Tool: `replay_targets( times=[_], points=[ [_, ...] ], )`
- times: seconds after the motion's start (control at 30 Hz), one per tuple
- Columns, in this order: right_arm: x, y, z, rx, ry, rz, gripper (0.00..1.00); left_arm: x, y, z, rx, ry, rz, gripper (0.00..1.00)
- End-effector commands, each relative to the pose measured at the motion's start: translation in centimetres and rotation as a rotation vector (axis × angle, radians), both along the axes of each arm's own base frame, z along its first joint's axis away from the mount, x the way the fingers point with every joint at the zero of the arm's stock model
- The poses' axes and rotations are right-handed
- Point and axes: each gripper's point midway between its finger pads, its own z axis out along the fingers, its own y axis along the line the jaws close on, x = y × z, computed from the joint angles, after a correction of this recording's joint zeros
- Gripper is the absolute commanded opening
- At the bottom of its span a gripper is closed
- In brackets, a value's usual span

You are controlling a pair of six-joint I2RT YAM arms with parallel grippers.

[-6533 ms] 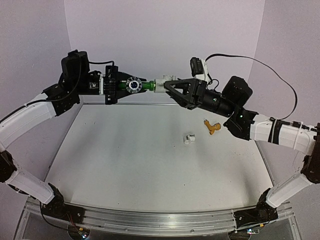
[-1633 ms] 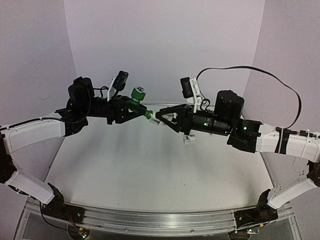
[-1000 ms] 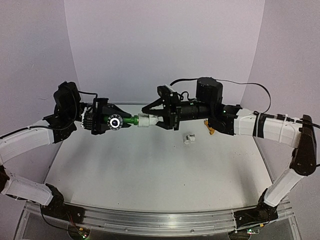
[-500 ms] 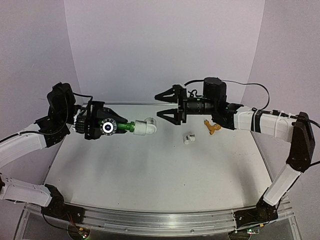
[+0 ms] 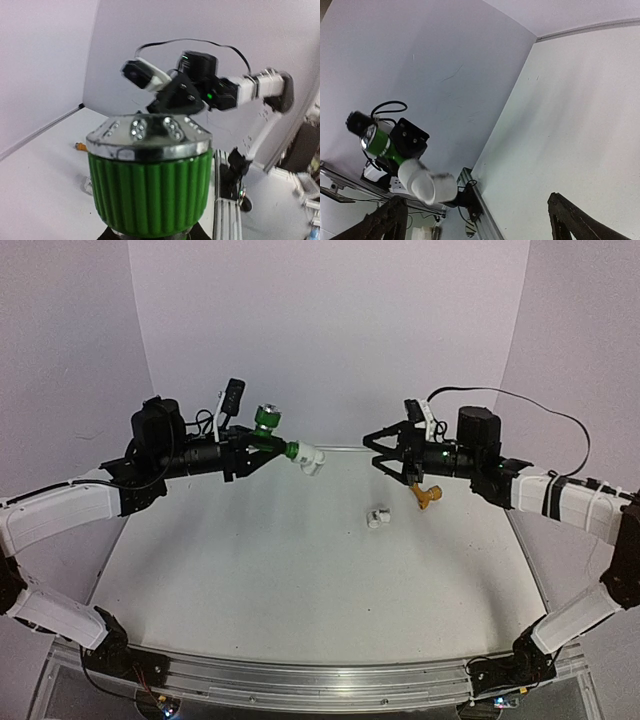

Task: Install the water faucets

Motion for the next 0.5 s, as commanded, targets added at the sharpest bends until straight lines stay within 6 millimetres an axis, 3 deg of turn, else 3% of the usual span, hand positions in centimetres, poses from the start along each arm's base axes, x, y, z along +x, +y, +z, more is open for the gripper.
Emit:
replay_targets(
  times=[0.0,0.1,0.2,0.33,0.47],
  points=[
    [0.1,-2.9,1.8,-0.074,-0.275,-0.170,0.98,2.7,2.8,4.4,-0.256,0.421,0.226,0.00],
    [-0.6,-4.2,2.6,-0.090,-0.407,-0.224,0.98,3.0,2.8,3.9,-0.308,0.670,0.228,0.00],
    [-2.5,-3.6,3.5,-0.107,-0.599,-0.196,0.98,3.1,2.2,2.3,-0.332,0.925,0.201,0.00],
    [-4.1,-0.7,3.7,-0.247,-0.809,-0.154,0.98,2.7,0.3,-1.2,-0.265,1.228,0.102,0.00],
    [-6.7,3.7,2.5,-0.423,-1.113,-0.041,0.98,2.1,-1.3,-3.2,-0.172,1.363,0.009,0.00]
  ],
)
